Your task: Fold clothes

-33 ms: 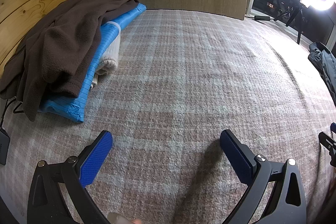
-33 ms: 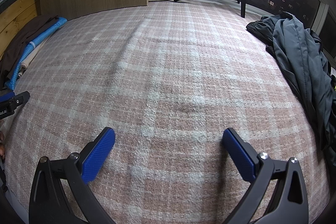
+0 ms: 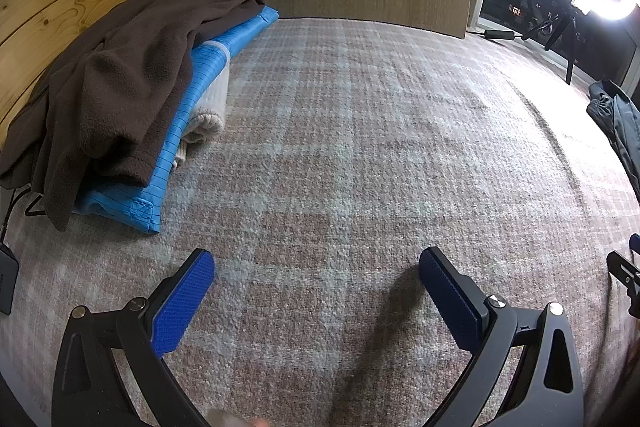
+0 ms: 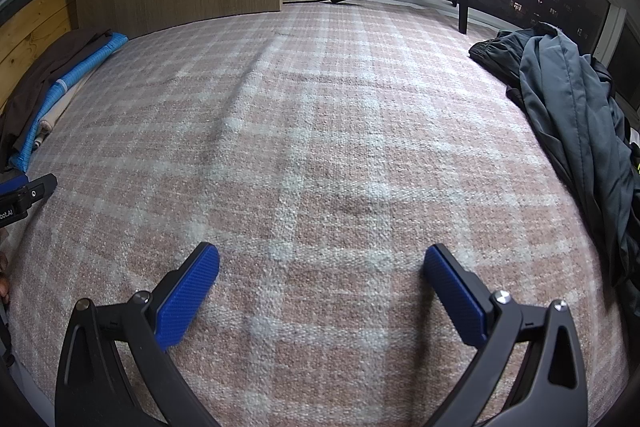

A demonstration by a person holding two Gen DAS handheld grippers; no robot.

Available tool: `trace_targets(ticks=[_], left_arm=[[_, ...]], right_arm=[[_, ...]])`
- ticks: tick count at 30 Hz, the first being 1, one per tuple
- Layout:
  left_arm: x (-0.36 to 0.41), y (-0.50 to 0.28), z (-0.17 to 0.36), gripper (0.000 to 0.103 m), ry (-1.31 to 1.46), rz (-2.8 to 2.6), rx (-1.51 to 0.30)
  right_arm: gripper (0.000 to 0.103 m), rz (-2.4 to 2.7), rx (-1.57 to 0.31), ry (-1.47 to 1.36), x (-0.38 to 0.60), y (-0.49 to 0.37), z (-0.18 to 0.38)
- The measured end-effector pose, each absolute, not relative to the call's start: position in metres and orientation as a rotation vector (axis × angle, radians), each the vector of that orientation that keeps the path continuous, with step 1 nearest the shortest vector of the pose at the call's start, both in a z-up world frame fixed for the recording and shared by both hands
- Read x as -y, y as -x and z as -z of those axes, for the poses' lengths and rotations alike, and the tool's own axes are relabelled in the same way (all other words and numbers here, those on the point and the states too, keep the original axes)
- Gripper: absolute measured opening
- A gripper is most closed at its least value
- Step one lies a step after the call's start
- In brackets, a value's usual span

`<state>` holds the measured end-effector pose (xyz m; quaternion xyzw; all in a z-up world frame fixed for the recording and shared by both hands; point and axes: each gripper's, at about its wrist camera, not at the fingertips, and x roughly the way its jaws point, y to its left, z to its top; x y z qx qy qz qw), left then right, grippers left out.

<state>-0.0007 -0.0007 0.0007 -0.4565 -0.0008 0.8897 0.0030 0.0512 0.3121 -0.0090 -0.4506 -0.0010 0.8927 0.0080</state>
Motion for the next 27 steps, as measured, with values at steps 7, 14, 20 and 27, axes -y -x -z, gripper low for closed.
trace_targets(ticks=[7,14,20,27], left_arm=[[0.0024,0.0022,-0.0031,0.103,1.432,-2.793,-0.006],[0.0002,0.0014,-0.0008,0.103,1.430,-2.794,-0.006],[0.0022,0.0003,0.0005,0.103,1.430,-2.793,0.000],[0.0011,0.0006,0.0003,0.103,1.435,-2.794,0.000]], right_arm=[[0.103,-2.790,0.004,1.408,-0.3121,-0.0512,0.0090],[0.103,-2.790,0.004,1.409,-0.3121,-0.0511,0.0090],[0.103,-2.790,0.004,1.408,-0.3121,-0.0511,0.0091],[0.103,-2.787,0.010,1.432,-0.3130,-0.0499,0.0084]])
